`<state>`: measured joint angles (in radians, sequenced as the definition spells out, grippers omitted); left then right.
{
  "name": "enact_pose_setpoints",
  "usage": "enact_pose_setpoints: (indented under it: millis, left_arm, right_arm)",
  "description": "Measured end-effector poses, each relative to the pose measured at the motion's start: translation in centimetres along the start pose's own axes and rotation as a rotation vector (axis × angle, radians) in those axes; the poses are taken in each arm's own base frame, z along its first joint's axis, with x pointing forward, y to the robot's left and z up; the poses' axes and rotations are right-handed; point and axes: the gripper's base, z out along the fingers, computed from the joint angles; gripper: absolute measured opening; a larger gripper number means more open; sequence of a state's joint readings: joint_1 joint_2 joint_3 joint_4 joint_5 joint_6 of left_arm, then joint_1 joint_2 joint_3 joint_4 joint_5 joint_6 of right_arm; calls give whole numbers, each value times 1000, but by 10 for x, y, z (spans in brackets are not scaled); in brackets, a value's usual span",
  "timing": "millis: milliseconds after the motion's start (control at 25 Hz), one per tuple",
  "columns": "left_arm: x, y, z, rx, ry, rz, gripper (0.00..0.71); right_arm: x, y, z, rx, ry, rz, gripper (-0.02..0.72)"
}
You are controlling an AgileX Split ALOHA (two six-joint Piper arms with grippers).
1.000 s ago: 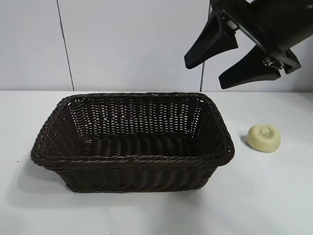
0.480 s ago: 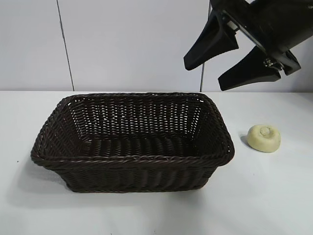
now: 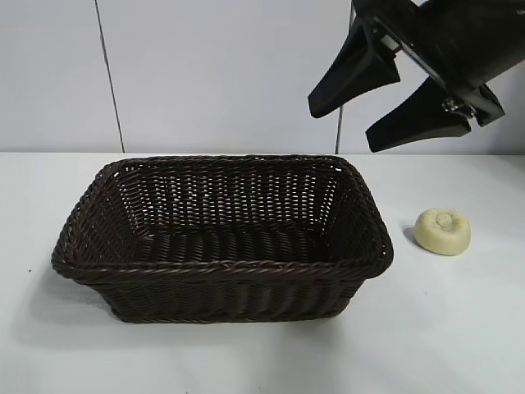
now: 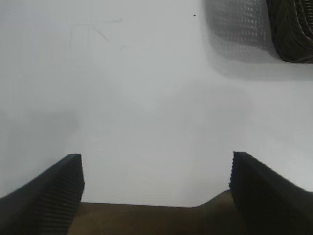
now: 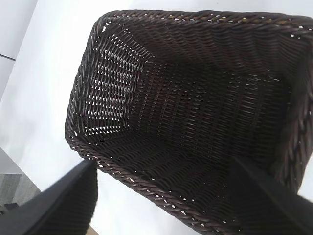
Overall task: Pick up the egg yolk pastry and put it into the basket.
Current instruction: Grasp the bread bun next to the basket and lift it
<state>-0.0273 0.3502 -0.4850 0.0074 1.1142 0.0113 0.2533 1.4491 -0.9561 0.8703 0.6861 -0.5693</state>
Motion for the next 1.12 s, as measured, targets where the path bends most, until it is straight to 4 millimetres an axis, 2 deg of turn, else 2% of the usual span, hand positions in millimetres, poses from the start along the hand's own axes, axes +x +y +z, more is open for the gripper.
enact_pose_setpoints:
  millis: [240, 520, 680, 880, 1040, 1120]
  left_arm:
    - [5, 0, -7, -1, -55, 0, 596]
    - [36, 0, -38, -4, -349, -5, 596]
    - [37, 0, -39, -5, -352, -5, 596]
    - [37, 0, -39, -5, -352, -5, 596]
    - [37, 0, -39, -6, -352, -4, 596]
    - [37, 0, -39, -6, -352, -4, 596]
  right_arm:
    - [-6, 1, -5, 38, 23, -14, 538]
    - [-20, -10, -24, 268, 87, -19, 538]
    - [-22, -35, -31, 388, 99, 13, 538]
    - [-24, -84, -31, 472, 105, 132, 538]
    - [-25, -121, -20, 510, 122, 206, 538]
    - [-29, -133, -8, 516, 128, 211, 538]
